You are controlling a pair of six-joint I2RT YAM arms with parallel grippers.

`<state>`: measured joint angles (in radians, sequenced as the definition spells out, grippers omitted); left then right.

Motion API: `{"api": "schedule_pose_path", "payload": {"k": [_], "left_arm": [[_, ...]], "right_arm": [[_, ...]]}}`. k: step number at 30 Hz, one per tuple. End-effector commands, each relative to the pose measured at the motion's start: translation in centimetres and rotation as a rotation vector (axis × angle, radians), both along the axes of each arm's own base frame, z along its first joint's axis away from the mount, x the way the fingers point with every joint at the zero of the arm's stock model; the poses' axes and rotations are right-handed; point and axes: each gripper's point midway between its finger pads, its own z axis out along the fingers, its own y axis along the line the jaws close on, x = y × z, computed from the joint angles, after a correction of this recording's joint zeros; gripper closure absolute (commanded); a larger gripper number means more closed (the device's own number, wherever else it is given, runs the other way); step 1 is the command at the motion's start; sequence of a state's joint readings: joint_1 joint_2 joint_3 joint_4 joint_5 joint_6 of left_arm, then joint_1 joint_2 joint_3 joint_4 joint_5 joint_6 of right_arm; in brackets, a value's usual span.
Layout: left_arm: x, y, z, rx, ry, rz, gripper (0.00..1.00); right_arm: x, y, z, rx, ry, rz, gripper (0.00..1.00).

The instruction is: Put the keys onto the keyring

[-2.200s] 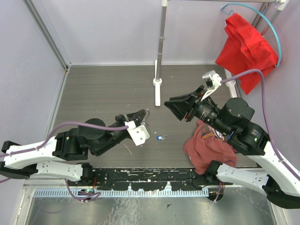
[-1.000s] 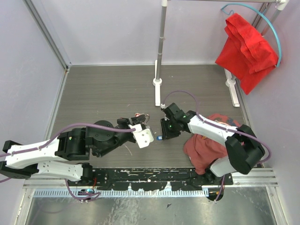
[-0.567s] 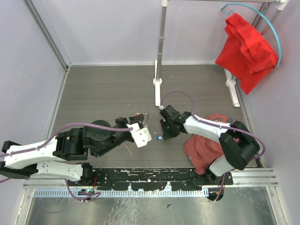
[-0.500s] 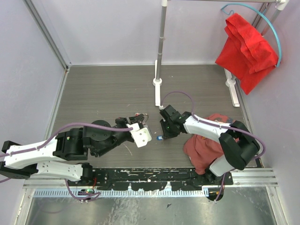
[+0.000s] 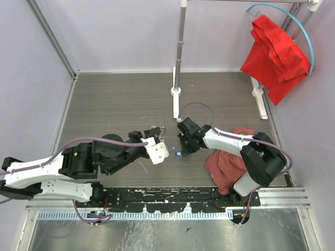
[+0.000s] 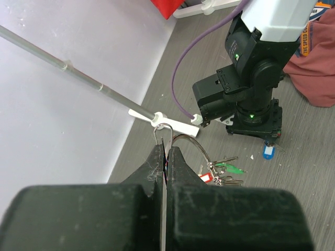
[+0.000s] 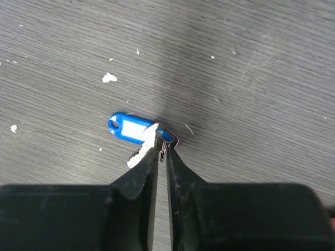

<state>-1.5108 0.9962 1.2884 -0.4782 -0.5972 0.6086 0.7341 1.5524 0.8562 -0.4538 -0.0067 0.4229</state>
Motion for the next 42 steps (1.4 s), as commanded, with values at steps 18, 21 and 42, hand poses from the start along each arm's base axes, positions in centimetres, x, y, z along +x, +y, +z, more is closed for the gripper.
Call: {"api": "schedule_pose_path", "payload": {"k": [18, 21, 42], "left_arm": [[0.0, 0.6, 1.7, -0.058, -0.005, 0.003, 1.00], [-0.2, 0.5, 1.8, -0.066, 0.005, -0.007, 1.00], [-1.5, -0.1, 2.5, -0.083, 0.049, -0.089, 1.00]], "right_arm": [[-2.0, 3.5, 14.1, 0.267, -0.141, 0.337, 0.99], [-2.2, 4.0, 18.1, 0.345, -0.245, 0.408, 0.99], [-1.7, 1.6, 34.0, 0.518, -0.686, 0.320, 0.99]]}}
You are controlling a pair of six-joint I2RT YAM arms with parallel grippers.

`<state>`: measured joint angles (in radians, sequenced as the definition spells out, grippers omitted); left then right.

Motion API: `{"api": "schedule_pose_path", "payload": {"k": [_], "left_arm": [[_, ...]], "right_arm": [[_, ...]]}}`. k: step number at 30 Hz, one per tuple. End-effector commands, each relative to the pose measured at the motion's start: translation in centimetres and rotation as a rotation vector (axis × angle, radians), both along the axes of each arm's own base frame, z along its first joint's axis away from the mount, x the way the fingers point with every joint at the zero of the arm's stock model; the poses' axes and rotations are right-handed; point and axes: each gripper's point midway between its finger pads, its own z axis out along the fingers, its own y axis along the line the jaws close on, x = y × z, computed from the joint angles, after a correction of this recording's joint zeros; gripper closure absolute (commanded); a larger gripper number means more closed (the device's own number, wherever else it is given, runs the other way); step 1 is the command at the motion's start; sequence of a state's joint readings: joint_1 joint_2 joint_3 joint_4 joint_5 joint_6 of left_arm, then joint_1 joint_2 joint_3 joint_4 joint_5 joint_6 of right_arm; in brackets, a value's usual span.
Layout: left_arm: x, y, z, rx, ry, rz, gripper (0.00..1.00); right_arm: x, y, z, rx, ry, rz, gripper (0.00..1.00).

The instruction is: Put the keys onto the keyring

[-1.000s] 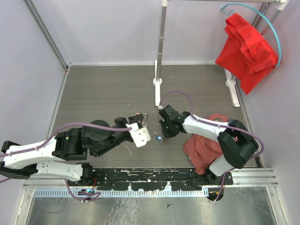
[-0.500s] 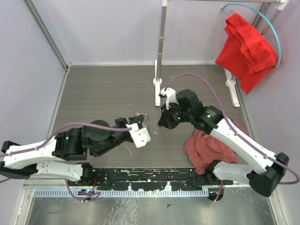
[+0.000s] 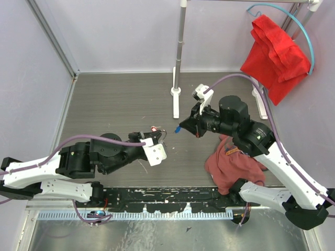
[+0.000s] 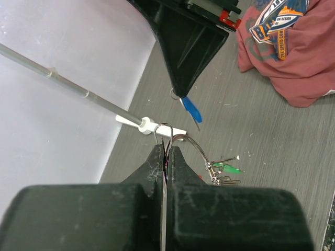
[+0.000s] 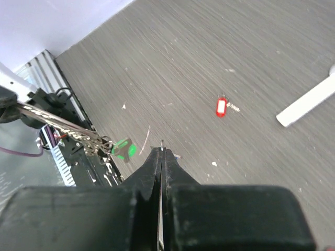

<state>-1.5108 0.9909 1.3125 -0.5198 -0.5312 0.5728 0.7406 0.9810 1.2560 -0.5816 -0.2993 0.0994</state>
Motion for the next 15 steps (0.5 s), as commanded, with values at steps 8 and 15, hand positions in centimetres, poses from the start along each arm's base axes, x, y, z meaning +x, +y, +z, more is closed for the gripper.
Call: {"api": "schedule_pose_path", "payload": {"k": [8, 15], "left_arm": [[-0.9, -0.1, 2.1, -0.064, 0.025, -0.049, 1.00], [-1.2, -0.2, 2.2, -0.063, 0.038, -0.068, 1.00]], "right_arm": [[1.4, -3.3, 4.7, 0.043, -0.059, -0.218, 0.99], [-0.3, -2.1, 7.5, 0.019, -0.239, -0.018, 0.99]]}}
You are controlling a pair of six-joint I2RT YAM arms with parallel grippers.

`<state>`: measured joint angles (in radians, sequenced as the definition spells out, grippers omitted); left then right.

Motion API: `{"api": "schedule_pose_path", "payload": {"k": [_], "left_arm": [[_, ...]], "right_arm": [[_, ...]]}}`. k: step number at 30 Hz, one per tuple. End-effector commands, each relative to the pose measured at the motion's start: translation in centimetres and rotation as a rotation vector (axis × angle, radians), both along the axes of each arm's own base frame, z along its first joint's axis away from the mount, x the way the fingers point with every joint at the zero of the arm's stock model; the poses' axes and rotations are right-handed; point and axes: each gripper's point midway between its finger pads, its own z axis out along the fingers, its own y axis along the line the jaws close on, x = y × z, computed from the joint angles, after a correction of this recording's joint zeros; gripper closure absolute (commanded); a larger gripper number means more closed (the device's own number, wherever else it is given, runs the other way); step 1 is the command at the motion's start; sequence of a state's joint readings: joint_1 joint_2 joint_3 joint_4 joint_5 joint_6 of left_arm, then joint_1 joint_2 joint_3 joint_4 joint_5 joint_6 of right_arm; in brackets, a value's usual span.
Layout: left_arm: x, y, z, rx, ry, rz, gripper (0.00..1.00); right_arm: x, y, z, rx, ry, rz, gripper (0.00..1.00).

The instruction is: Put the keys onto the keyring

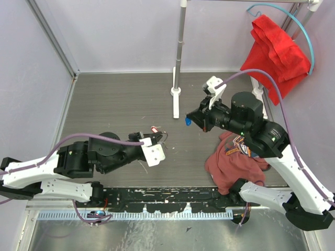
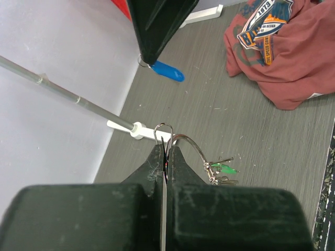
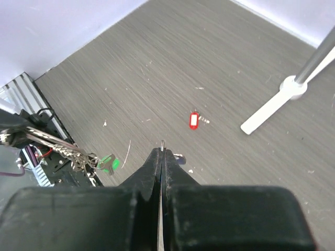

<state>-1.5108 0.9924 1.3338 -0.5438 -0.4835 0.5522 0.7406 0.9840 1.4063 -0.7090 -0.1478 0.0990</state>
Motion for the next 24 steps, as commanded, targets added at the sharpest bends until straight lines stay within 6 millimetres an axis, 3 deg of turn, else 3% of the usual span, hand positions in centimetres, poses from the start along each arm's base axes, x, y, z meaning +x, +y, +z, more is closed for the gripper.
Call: {"api": "schedule_pose_path", "payload": {"k": [1, 4, 13, 24], "left_arm": [[-0.5, 0.0, 1.9, -0.049, 0.015, -0.028, 1.00], [-0.7, 0.0, 2.1, -0.046, 0.021, -0.038, 1.00], [-2.2, 0.5, 2.6, -0.005, 0.053, -0.123, 1.00], [-3.2, 0.4, 3.1, 0.021, 0.069, -0.191, 1.00]], "right_arm": [[-1.4, 0.6, 4.6, 0.013, -0.236, 0.156, 0.99], [-1.7, 1.0, 5.7, -0.070, -0.320, 0.250, 0.99], [-5.6, 3.8, 5.1, -0.169, -0.377, 0.685, 0.99], [-9.5, 5.1, 7.3, -0.039, -0.425, 0.942, 0.99]]}}
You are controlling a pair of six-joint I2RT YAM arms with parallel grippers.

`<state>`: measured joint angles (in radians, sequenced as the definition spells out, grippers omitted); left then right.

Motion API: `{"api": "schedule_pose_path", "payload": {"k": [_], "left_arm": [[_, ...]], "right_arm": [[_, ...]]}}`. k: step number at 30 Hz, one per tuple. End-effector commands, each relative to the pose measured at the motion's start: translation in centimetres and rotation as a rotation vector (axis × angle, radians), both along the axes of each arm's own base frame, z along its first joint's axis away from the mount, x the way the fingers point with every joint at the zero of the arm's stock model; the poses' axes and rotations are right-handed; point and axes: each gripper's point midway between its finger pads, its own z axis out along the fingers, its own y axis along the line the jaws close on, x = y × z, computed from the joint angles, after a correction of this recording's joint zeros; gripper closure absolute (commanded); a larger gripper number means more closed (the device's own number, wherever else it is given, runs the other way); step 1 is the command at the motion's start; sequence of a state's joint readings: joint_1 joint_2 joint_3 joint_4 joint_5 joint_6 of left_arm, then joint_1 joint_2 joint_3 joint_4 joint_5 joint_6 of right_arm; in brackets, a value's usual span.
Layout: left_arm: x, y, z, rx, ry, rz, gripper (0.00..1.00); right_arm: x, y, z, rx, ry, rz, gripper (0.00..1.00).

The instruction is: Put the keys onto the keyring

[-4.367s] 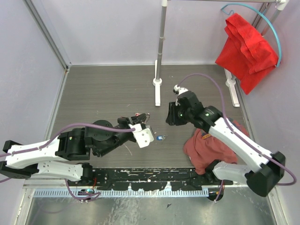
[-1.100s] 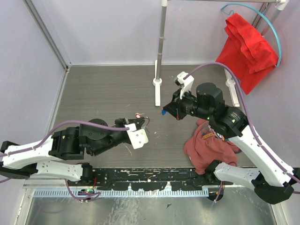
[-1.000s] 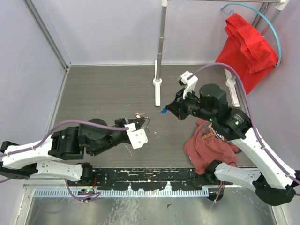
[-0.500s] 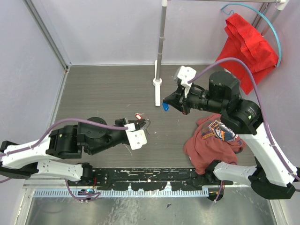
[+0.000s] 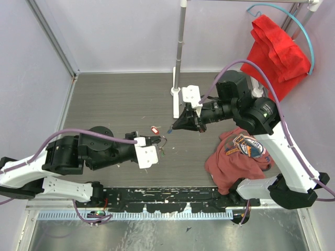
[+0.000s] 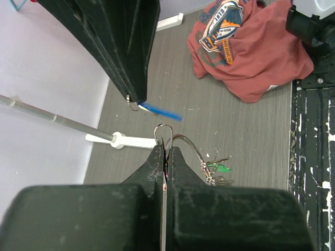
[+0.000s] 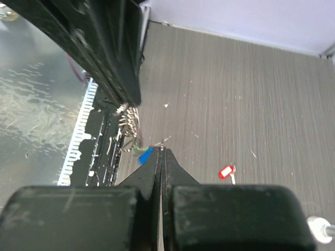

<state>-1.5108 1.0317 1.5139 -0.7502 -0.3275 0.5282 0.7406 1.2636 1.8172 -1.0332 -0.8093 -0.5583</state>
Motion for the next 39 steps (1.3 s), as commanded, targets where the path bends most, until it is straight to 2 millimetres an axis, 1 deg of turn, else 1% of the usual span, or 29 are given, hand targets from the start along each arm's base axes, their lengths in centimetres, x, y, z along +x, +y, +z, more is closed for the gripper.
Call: {"api": "schedule_pose_path", "payload": {"k": [1, 3, 7, 13, 19, 39], "left_arm": [[-0.8, 0.1, 1.5, -0.030, 0.013, -0.046, 1.00], [-1.0, 0.0, 1.6, -0.026, 0.014, -0.055, 1.00], [-1.2, -0.1, 1.7, -0.024, 0.022, -0.068, 1.00], [-1.9, -0.5, 2.1, -0.024, 0.034, -0.110, 1.00], [-2.2, -0.9, 2.1, -0.015, 0.040, -0.129, 1.00], [-3.8, -1.8, 2.7, -0.037, 0.092, -0.206, 1.00]], "right_arm": [[-3.5, -0.1, 3.8, 0.125, -0.061, 0.179, 0.99], [-4.0, 0.0, 4.2, 0.141, -0.056, 0.212, 0.99], [-4.4, 0.2, 4.1, 0.148, -0.041, 0.247, 0.99], [-4.3, 0.4, 3.4, 0.133, -0.022, 0.256, 0.99], [-4.5, 0.5, 3.6, 0.145, -0.023, 0.278, 0.99], [-5.7, 0.4, 2.7, 0.131, -0.005, 0.342, 0.99]]}}
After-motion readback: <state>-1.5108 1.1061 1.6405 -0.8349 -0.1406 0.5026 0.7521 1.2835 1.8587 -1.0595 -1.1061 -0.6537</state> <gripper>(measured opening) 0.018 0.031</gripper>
